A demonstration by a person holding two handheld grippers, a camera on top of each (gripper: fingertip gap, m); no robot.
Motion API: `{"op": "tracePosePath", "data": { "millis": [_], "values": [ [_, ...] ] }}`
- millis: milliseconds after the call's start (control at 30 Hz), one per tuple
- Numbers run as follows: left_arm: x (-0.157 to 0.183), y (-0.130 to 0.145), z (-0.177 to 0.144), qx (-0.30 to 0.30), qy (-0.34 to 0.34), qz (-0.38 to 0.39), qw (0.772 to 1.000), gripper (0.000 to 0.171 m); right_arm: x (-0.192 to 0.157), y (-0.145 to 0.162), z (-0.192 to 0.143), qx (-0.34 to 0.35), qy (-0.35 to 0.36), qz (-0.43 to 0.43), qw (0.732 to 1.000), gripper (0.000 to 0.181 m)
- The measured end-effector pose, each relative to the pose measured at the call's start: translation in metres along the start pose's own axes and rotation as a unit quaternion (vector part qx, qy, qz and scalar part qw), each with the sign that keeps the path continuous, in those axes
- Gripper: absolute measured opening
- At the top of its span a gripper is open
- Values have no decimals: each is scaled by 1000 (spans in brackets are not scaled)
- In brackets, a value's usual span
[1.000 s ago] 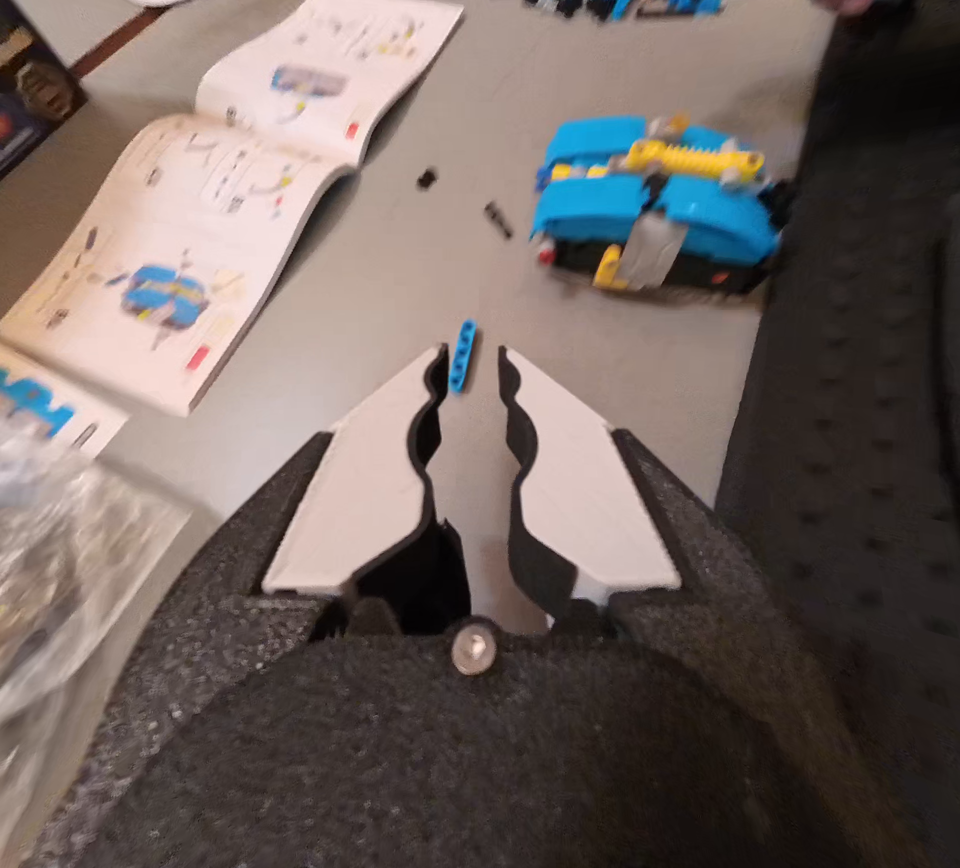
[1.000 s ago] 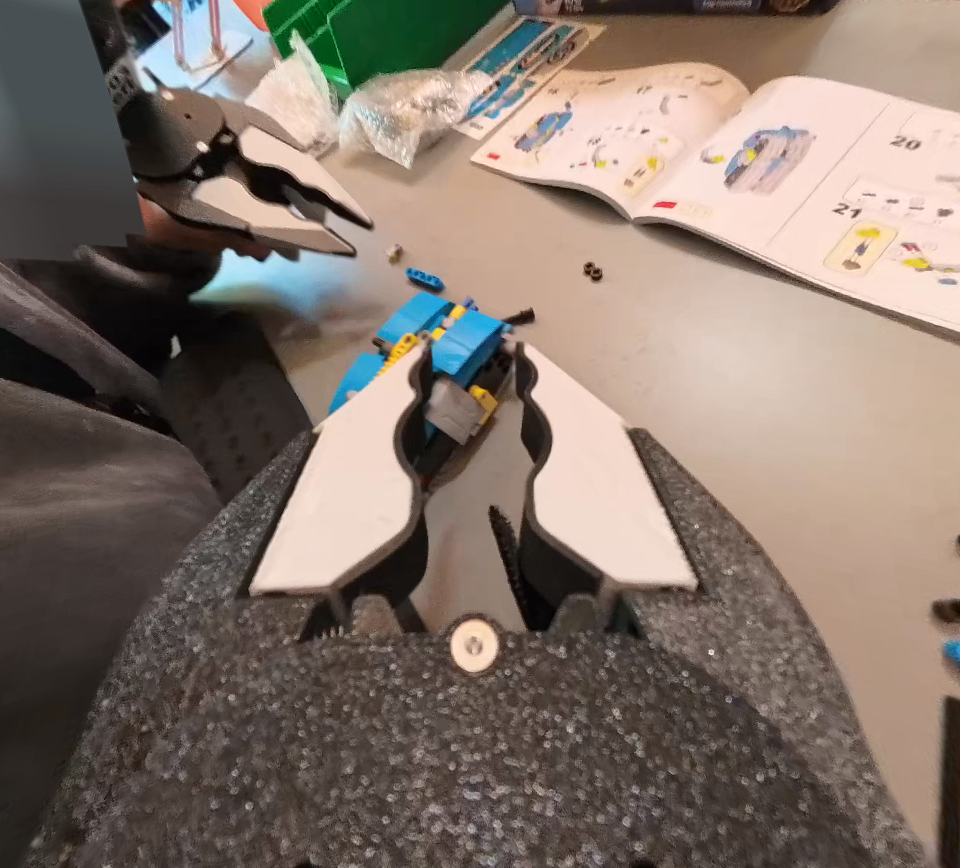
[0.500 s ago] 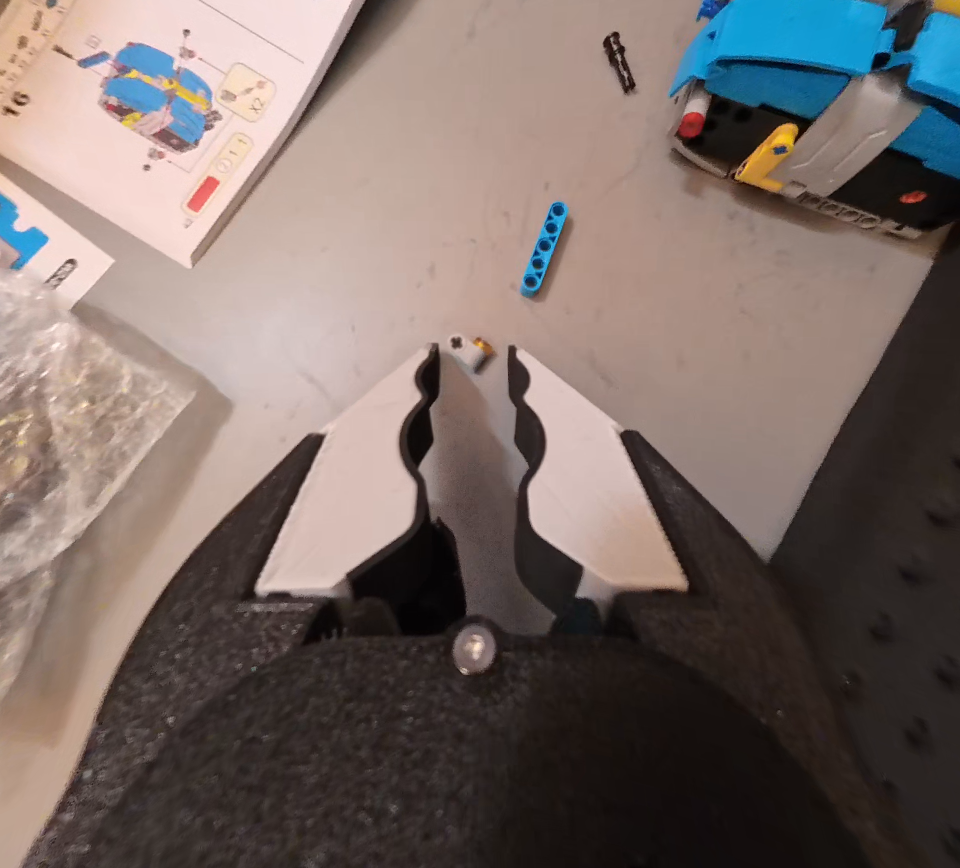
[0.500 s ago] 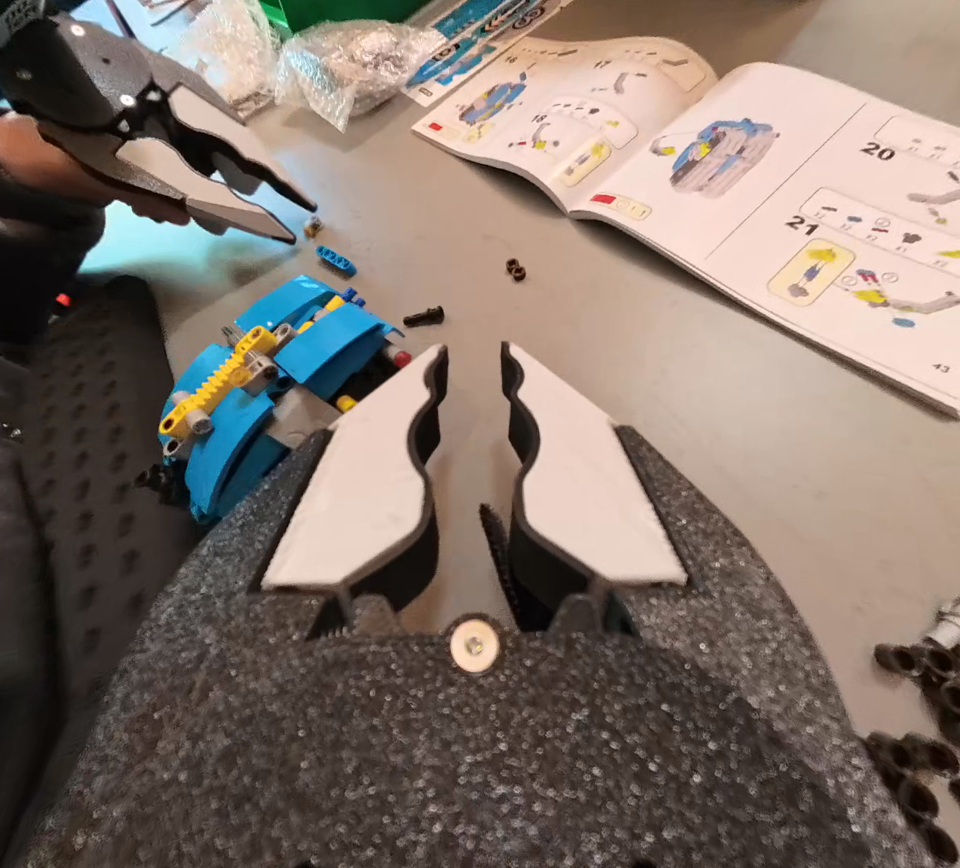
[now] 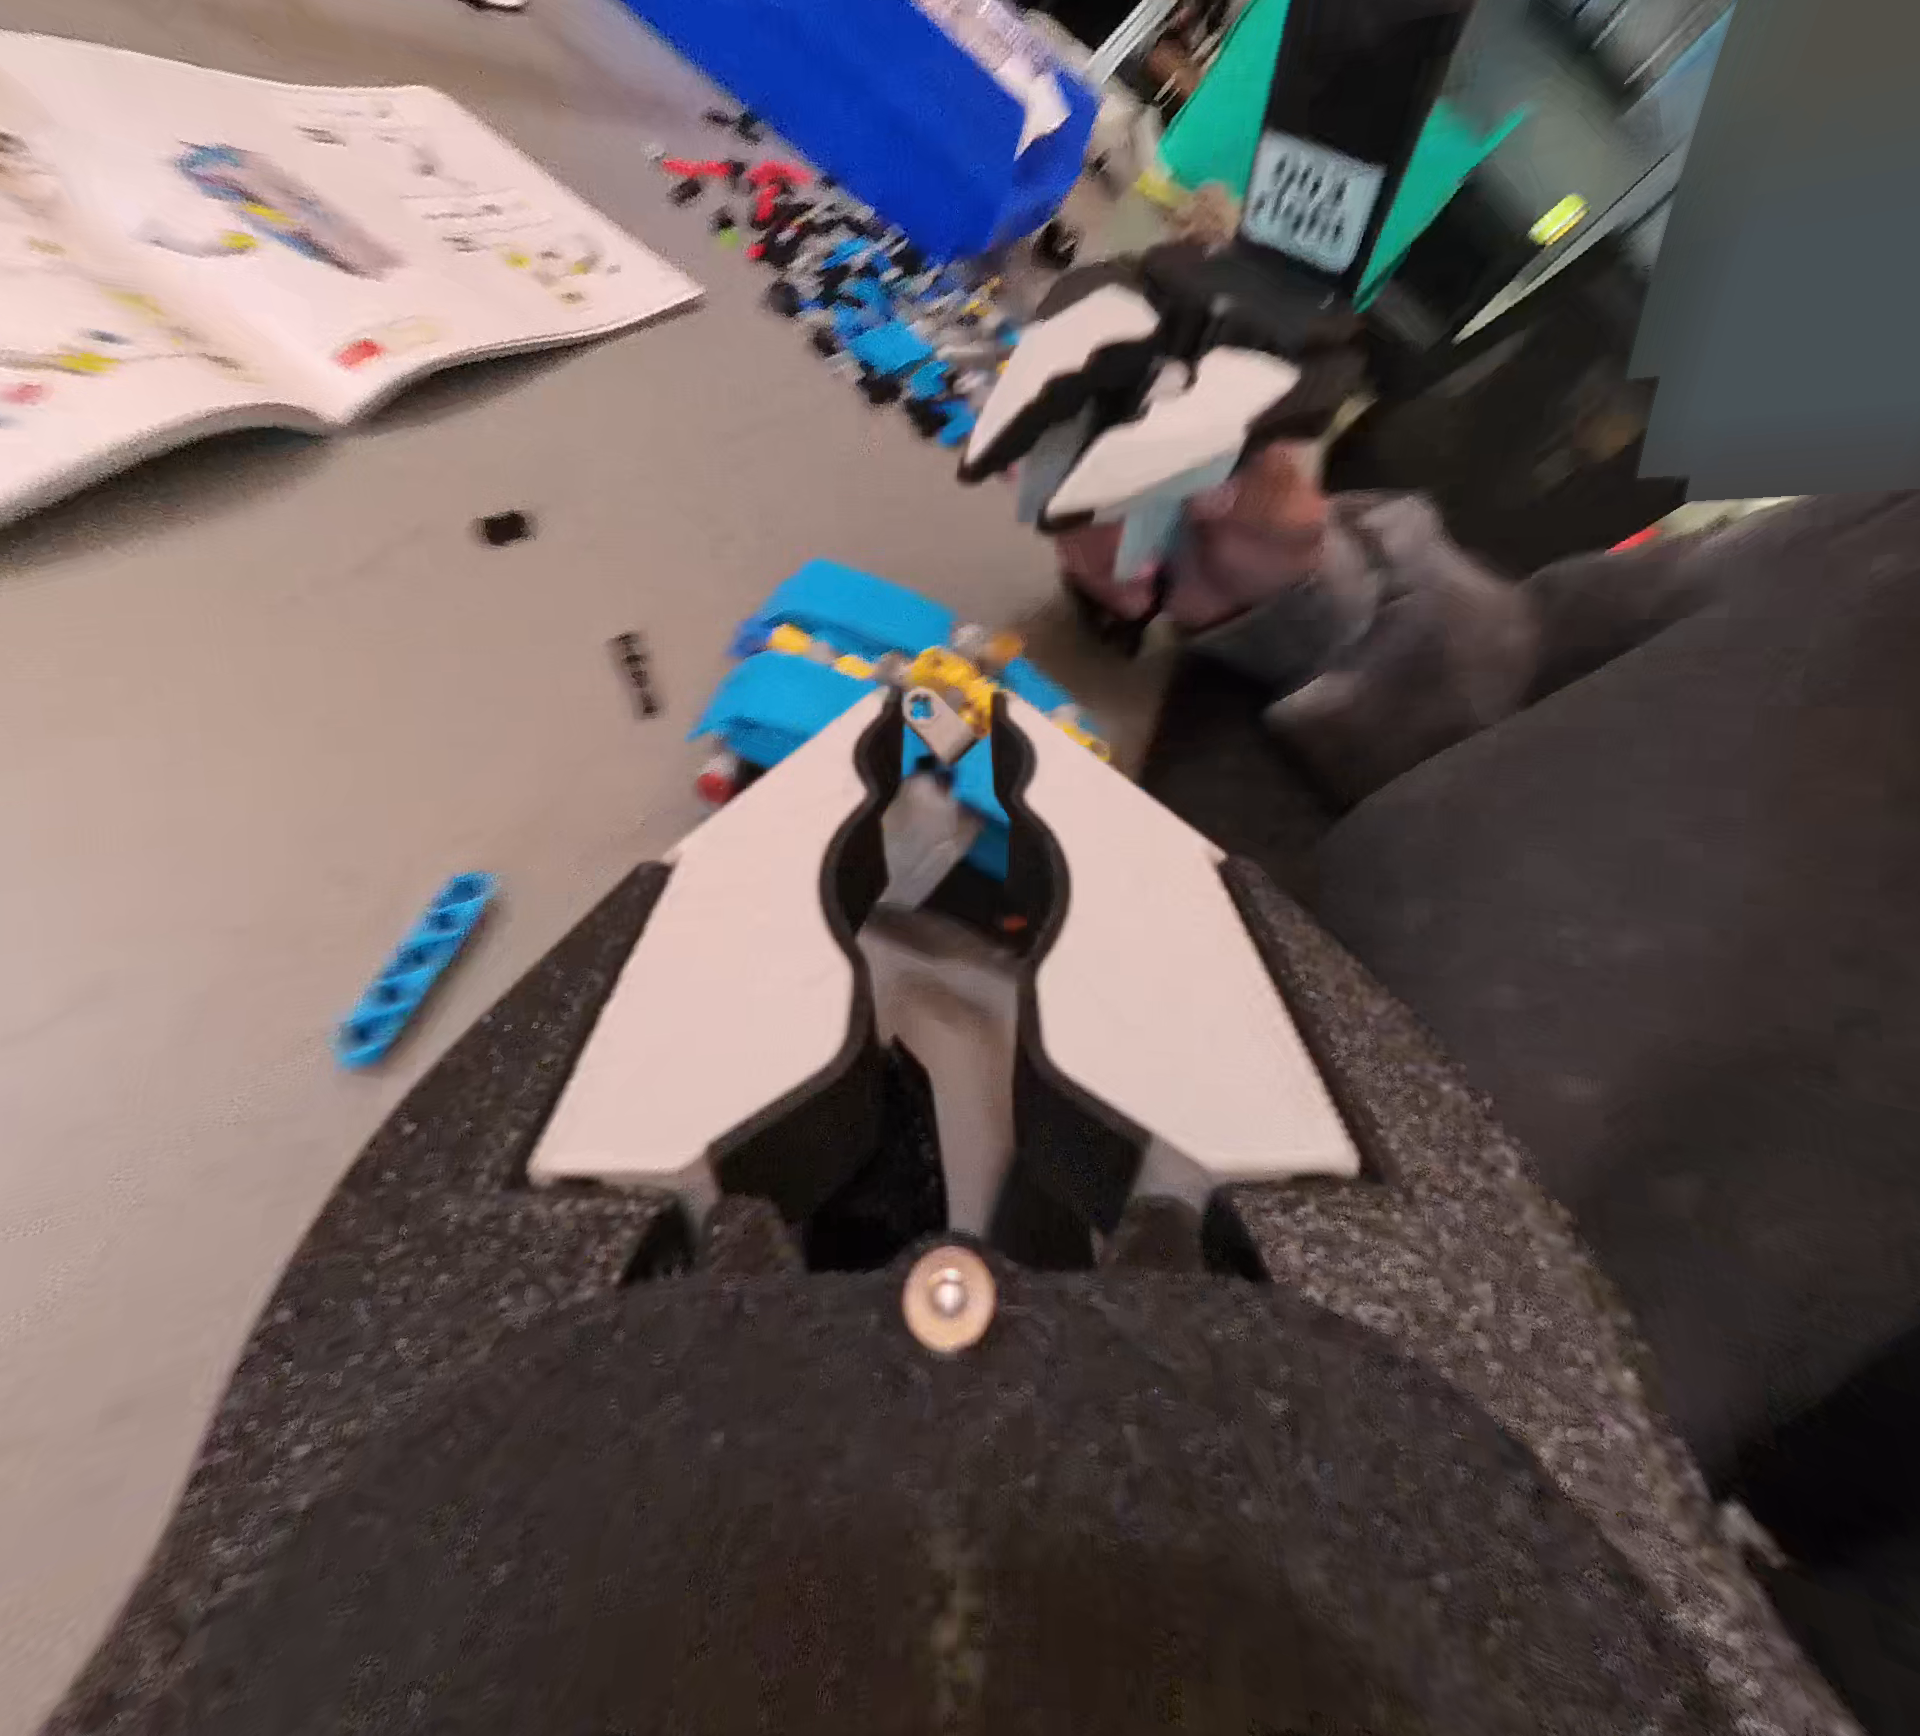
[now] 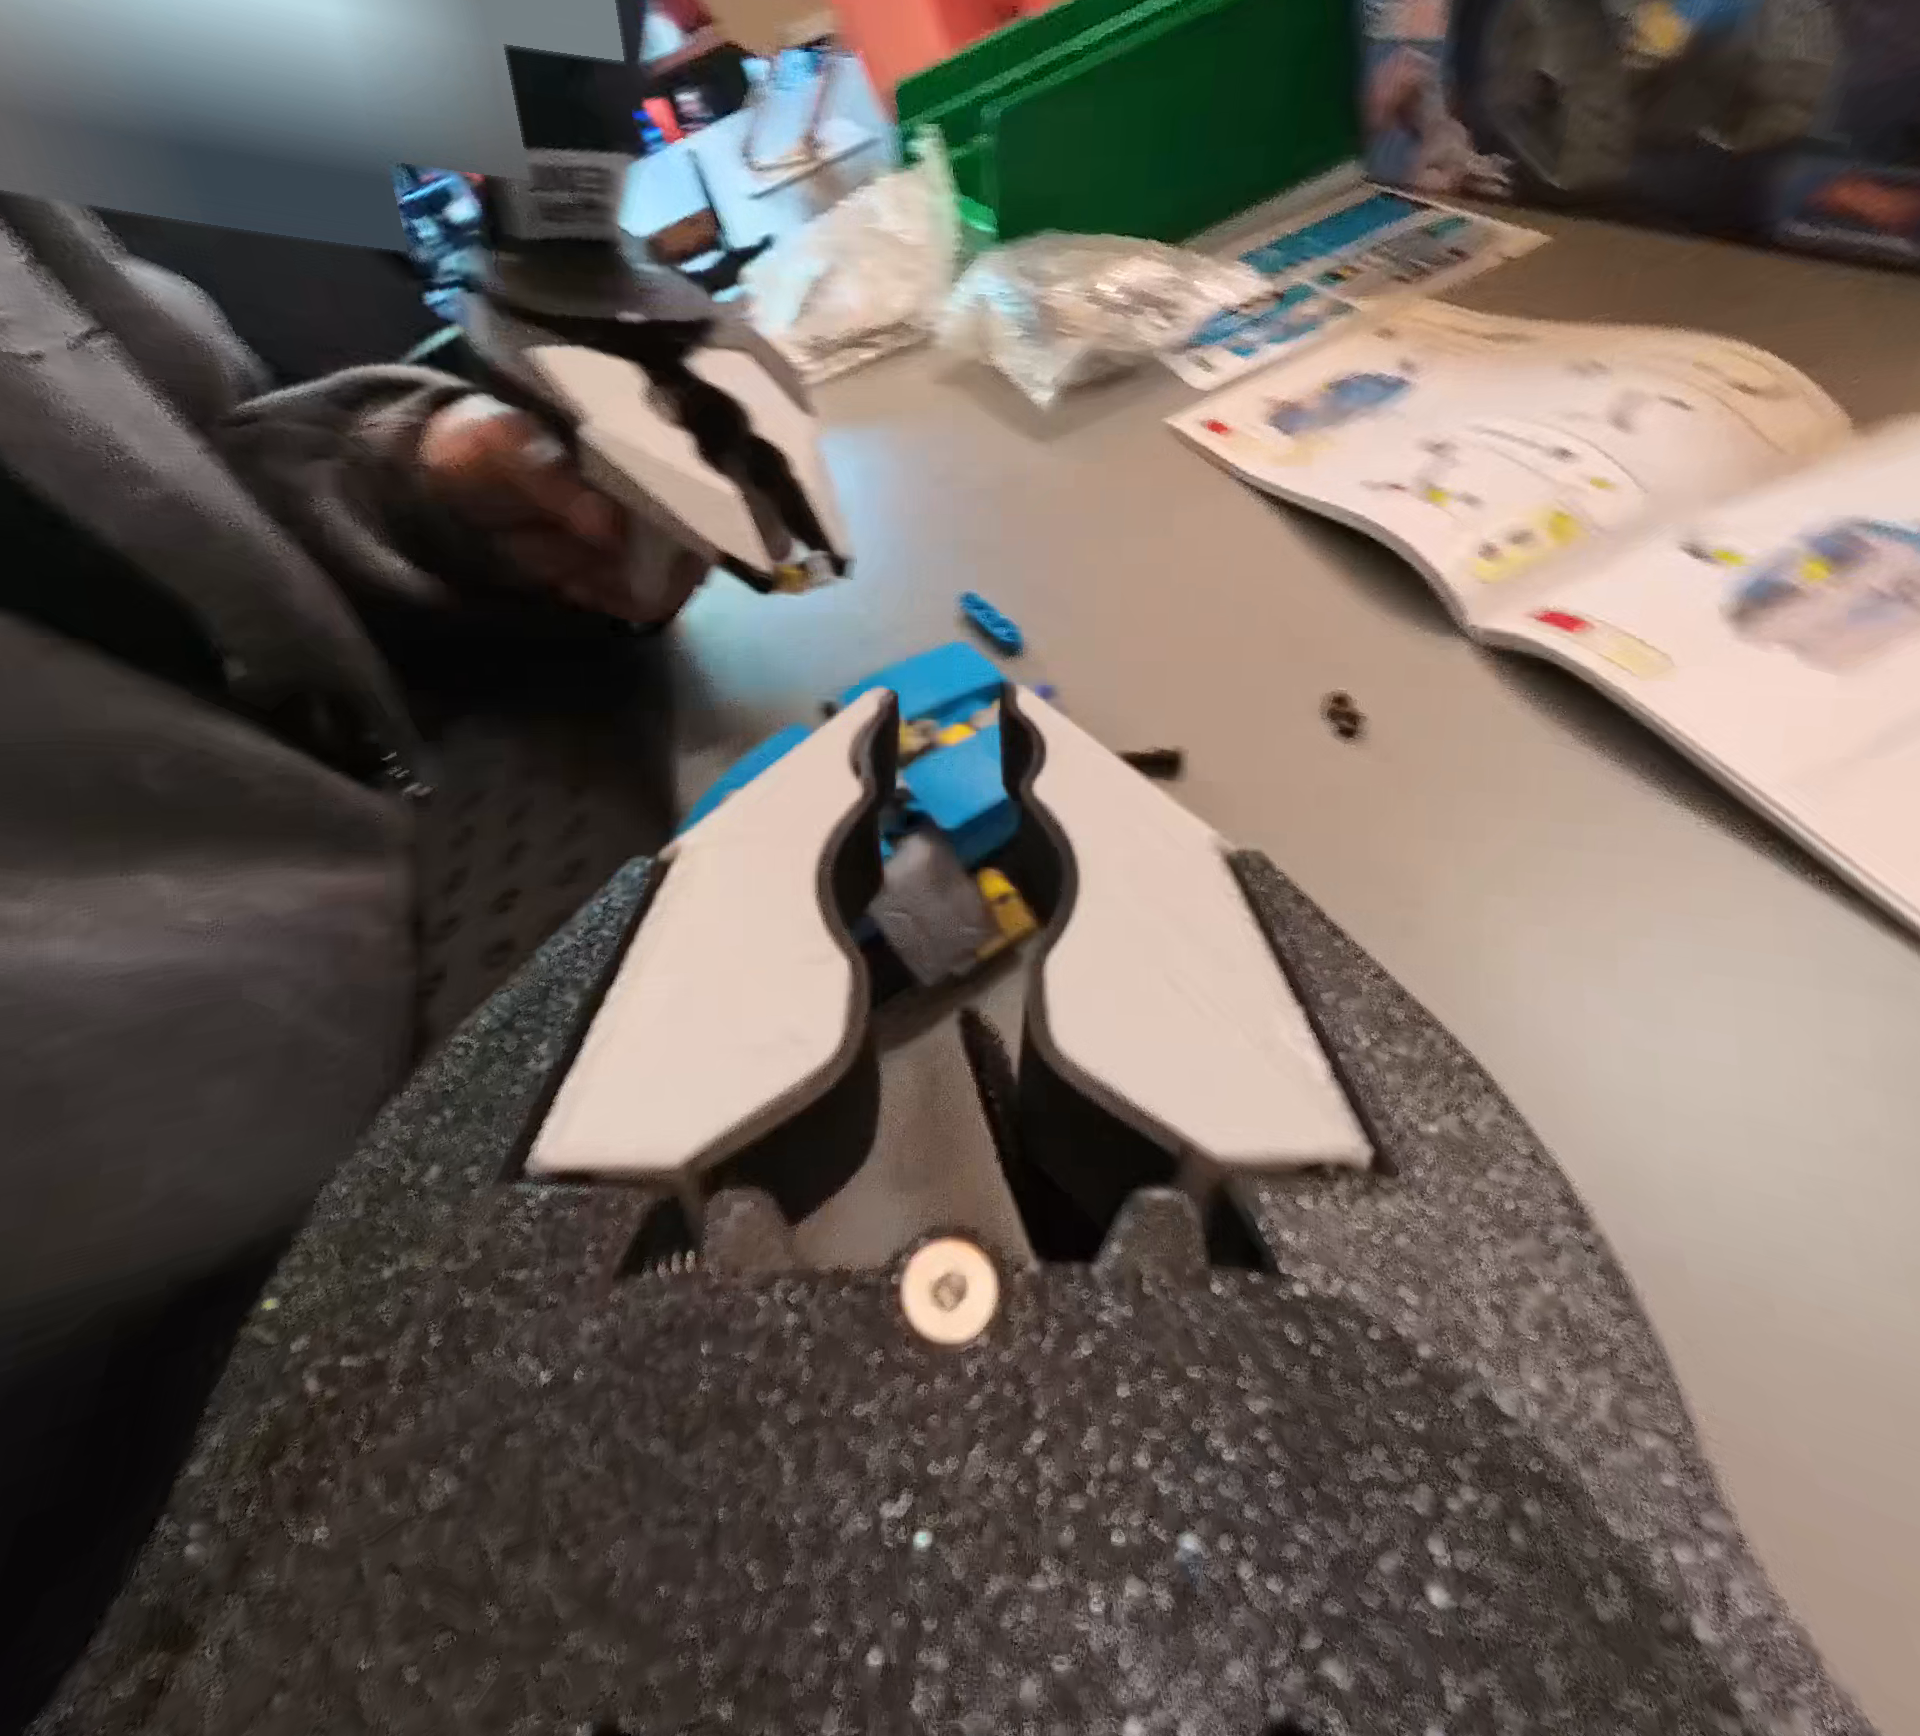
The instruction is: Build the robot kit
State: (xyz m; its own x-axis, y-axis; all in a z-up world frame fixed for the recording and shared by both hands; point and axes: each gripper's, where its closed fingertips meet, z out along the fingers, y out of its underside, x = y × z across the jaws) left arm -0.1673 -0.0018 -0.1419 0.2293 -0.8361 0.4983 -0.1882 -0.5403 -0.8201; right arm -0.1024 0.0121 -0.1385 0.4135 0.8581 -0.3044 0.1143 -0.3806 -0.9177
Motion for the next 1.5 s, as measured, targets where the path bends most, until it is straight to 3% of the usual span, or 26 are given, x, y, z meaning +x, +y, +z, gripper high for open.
{"op": "tracePosePath", "data": {
  "millis": [133,367,900,1233,1433,1500],
  "values": [
    [9,0,13,24,28,-53,998,16,-19,6,4,-13,-28,-42,999,14],
    [9,18,25,-31,1,-63,998,16,-10,30,8,-73,-24,-21,997,13],
    [6,22,24,-22,-43,-95,994,16,-14,32,10,-73,-44,-2,996,8],
    [7,22,20,-5,-15,-160,987,16,-12,37,13,-86,-36,-6,996,7],
    [10,24,19,-6,-27,-139,990,16,-11,37,13,-87,-31,-7,996,8],
    [11,25,19,-5,-34,-131,991,16,-7,35,11,-94,-1,-12,995,15]
  ]
}}
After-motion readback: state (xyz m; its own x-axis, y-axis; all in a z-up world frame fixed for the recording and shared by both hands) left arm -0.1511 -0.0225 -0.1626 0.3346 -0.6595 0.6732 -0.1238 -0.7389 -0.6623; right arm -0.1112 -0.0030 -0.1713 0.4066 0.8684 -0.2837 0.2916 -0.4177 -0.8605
